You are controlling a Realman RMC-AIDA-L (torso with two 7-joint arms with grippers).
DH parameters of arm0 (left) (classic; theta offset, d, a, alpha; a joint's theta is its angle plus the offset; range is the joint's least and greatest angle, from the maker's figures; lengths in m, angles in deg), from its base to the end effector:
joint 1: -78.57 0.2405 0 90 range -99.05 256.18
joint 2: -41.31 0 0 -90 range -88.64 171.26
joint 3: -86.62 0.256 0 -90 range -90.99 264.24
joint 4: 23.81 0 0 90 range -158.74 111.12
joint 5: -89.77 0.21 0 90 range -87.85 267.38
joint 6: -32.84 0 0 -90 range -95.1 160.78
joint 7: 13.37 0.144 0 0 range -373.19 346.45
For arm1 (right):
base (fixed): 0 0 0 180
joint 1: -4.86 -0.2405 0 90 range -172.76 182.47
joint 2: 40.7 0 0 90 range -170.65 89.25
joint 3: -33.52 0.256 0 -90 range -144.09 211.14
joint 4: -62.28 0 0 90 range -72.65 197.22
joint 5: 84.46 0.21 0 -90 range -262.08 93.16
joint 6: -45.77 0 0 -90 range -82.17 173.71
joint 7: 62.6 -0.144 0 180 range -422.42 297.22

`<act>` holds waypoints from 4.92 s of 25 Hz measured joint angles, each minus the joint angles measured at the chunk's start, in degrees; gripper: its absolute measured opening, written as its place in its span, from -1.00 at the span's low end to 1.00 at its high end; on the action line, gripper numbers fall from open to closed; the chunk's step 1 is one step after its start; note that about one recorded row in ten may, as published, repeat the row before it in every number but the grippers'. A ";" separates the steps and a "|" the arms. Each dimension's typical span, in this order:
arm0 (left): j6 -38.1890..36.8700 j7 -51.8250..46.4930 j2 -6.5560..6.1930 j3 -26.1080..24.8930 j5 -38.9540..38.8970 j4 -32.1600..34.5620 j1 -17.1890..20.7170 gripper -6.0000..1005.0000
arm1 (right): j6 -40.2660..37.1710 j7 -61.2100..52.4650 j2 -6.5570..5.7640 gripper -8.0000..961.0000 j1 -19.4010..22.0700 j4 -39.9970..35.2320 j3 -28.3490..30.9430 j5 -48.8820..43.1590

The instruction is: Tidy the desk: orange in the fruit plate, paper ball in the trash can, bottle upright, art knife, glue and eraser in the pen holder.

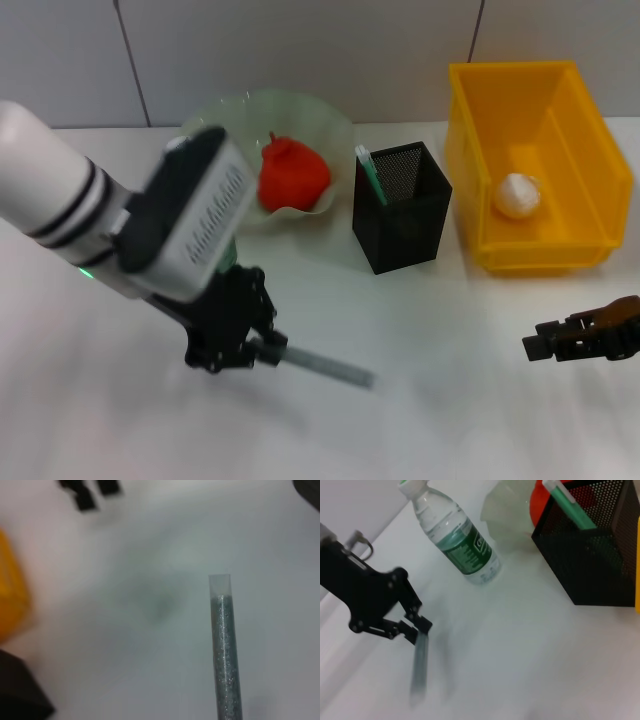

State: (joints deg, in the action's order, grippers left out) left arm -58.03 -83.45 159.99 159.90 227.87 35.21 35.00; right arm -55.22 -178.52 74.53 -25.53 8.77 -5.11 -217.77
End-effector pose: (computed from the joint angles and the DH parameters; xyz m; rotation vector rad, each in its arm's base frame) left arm -0.1691 0.3617 -0.0275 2.9484 -0.7582 -0.4005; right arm 0.2785 0.3210 0.0568 -2.7078 1.2921 0.2560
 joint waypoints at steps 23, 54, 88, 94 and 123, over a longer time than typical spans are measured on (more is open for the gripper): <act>9.17 -6.38 0.06 -15.76 -48.52 -7.77 12.56 -0.63 | -12.29 9.77 0.66 -0.05 12.97 -14.82 5.69 17.53; 40.58 23.41 0.50 28.30 -107.36 -36.70 1.63 -0.55 | -13.54 8.07 0.54 -0.04 12.32 -13.98 7.65 13.51; 51.89 23.11 0.50 39.40 -115.53 -31.50 1.36 -0.47 | -12.08 8.45 0.70 -0.04 8.88 -11.44 7.35 13.52; 55.09 22.04 0.50 39.66 -116.72 -30.47 1.14 -0.45 | -11.52 8.50 0.53 -0.04 8.08 -10.43 7.33 13.52; -0.58 6.91 -7.00 13.11 -82.04 -11.03 34.32 0.60 | -13.38 21.20 3.81 0.03 3.41 -4.46 2.72 18.22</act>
State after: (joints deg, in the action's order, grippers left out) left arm -58.62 -76.54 152.99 173.01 145.82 24.18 69.32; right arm -68.60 -157.32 78.33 -22.13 4.30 -2.39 -199.55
